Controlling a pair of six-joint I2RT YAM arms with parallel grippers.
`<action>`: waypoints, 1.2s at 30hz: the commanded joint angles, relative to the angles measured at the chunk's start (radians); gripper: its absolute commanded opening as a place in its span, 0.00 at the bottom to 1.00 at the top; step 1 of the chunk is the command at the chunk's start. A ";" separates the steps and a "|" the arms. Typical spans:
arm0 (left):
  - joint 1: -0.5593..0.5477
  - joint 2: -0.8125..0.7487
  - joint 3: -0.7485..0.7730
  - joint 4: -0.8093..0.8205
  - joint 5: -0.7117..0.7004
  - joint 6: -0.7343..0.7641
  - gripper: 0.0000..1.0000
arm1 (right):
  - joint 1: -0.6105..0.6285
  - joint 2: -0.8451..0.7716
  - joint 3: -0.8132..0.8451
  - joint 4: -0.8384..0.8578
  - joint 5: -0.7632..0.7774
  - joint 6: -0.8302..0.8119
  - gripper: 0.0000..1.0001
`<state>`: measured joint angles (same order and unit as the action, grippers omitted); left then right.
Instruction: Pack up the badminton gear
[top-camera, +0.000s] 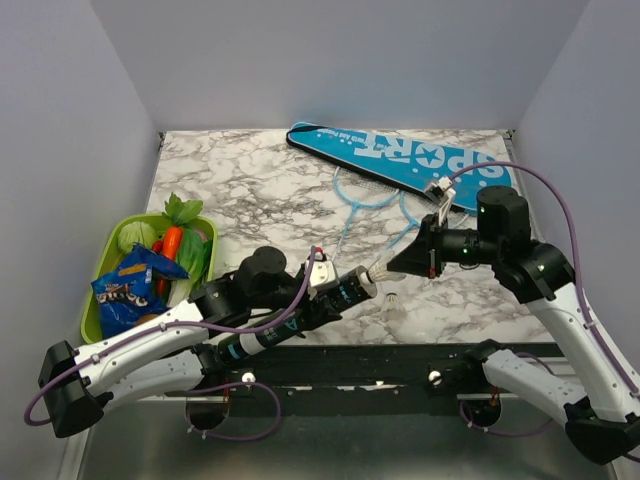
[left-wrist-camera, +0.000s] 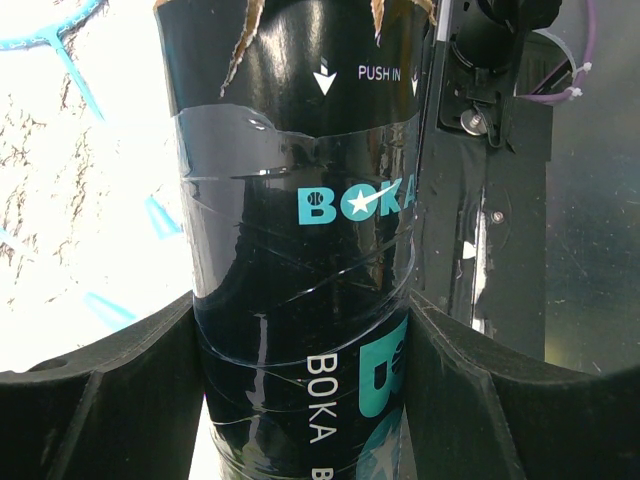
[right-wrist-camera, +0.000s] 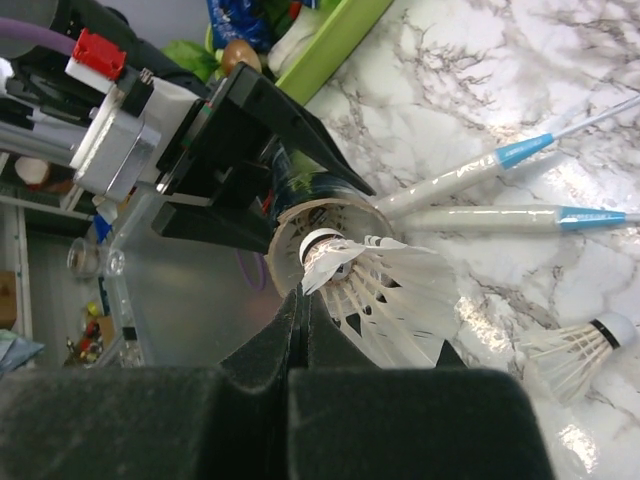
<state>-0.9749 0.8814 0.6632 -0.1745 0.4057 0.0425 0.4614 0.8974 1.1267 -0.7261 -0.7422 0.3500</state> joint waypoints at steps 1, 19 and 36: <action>-0.008 -0.005 -0.010 0.023 0.022 0.013 0.11 | 0.059 0.001 -0.002 0.022 -0.002 0.037 0.01; -0.010 -0.058 -0.020 0.053 0.048 -0.001 0.11 | 0.247 0.106 -0.130 0.283 0.009 0.153 0.01; -0.010 -0.084 -0.024 0.066 0.028 -0.003 0.11 | 0.338 0.198 -0.177 0.407 0.043 0.222 0.05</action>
<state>-0.9775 0.8192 0.6464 -0.1730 0.4152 0.0414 0.7845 1.0824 0.9768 -0.3756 -0.7147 0.5495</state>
